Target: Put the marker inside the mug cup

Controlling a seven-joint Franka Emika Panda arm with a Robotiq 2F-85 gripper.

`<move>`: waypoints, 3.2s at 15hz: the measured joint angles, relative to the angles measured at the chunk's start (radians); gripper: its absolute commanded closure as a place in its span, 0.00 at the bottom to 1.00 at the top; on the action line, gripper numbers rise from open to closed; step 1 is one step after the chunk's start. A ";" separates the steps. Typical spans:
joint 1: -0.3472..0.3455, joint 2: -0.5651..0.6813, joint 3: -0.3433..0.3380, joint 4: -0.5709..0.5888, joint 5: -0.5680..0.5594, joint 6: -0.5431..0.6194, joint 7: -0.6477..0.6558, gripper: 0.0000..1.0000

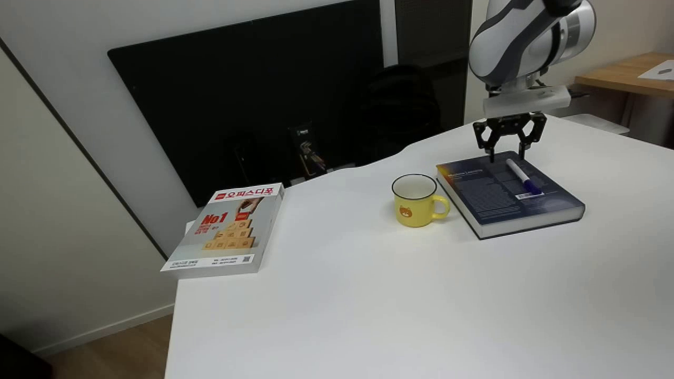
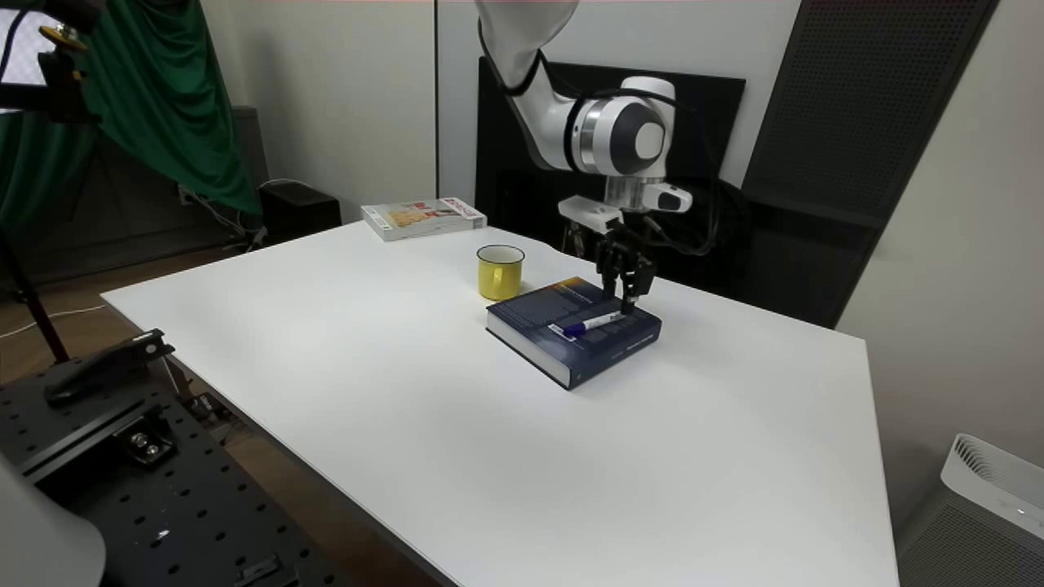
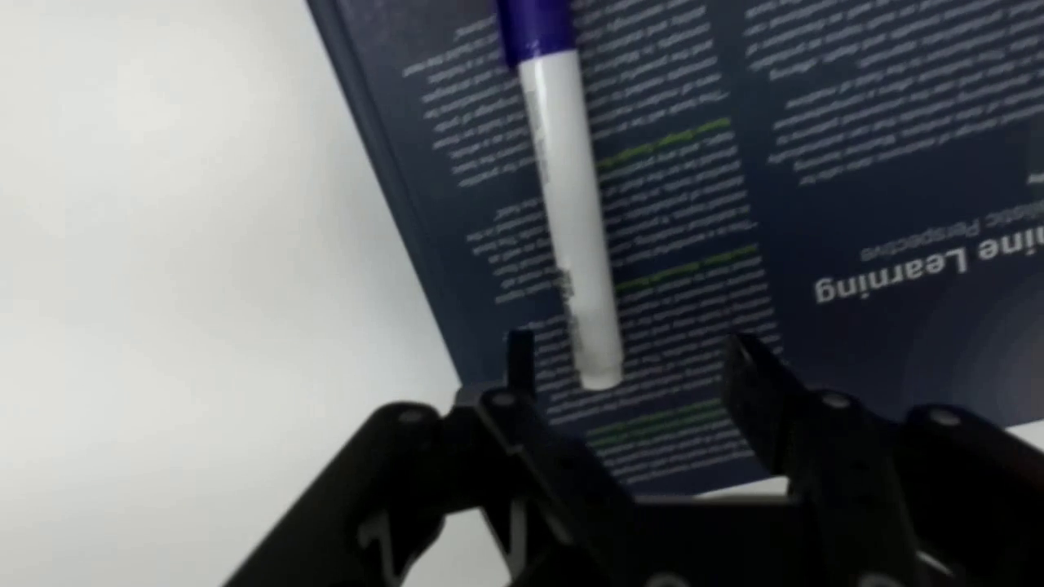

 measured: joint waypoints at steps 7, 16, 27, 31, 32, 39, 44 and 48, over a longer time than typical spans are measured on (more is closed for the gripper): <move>0.026 0.000 0.020 -0.043 0.005 0.017 0.001 0.00; 0.021 -0.001 -0.006 -0.052 0.002 0.015 0.001 0.42; -0.011 -0.015 -0.002 -0.064 0.042 0.044 0.003 0.96; -0.016 -0.016 -0.007 -0.056 0.041 0.004 0.012 0.96; -0.012 -0.016 -0.007 -0.048 0.038 -0.003 0.014 0.96; 0.094 -0.067 -0.002 0.021 0.019 -0.011 0.032 0.96; 0.187 -0.110 0.009 0.010 -0.022 0.088 0.043 0.96; 0.249 -0.144 0.018 -0.097 -0.023 0.345 0.052 0.96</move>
